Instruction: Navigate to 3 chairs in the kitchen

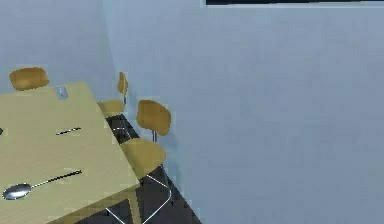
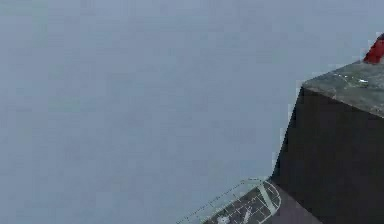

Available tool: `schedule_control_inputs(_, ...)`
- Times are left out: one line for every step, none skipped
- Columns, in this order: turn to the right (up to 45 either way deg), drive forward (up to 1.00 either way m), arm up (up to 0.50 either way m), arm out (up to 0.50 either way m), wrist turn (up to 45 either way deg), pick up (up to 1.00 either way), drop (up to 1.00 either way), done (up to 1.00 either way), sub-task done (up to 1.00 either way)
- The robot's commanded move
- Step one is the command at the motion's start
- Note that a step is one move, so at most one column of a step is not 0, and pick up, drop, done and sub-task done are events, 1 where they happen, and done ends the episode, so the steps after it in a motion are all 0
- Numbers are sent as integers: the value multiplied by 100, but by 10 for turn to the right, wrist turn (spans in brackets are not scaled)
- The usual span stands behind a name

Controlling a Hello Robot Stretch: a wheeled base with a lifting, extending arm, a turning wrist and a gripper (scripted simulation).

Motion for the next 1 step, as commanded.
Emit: schedule_control_inputs(-180,0,0,0,0,0,0,0,0)
